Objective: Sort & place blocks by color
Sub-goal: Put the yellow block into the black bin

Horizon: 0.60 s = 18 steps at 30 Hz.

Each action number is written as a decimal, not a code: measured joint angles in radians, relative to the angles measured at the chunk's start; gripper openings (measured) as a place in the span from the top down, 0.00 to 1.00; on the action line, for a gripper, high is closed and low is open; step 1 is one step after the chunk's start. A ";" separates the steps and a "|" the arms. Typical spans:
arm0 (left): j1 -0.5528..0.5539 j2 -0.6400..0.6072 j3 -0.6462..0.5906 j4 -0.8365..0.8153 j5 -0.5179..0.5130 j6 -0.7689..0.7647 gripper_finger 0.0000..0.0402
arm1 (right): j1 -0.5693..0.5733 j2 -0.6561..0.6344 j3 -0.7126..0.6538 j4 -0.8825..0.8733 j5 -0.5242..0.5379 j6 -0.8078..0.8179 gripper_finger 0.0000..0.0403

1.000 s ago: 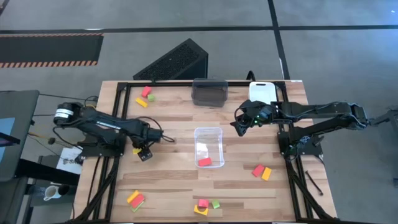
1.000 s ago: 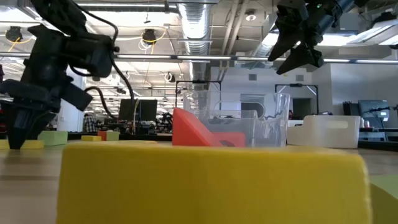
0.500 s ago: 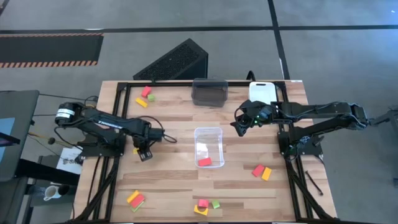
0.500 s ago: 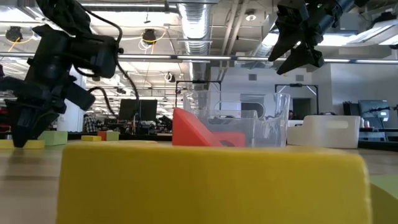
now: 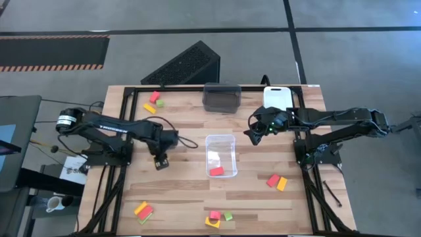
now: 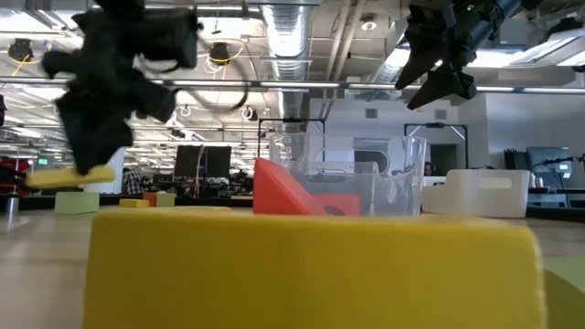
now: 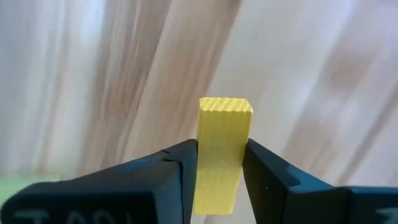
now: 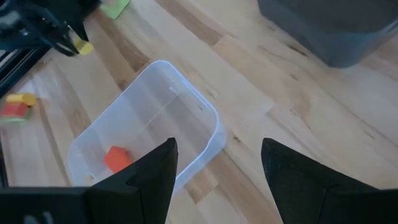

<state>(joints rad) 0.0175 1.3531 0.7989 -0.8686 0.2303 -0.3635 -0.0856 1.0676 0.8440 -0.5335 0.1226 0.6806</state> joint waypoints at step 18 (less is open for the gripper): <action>0.300 0.041 0.306 0.640 -0.326 0.313 0.83 | 0.117 -0.009 0.000 -0.004 0.065 0.134 0.37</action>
<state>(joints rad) 0.3177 1.3946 1.1046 -0.2282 -0.0961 -0.0506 0.0318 1.0590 0.8436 -0.5375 0.1874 0.8147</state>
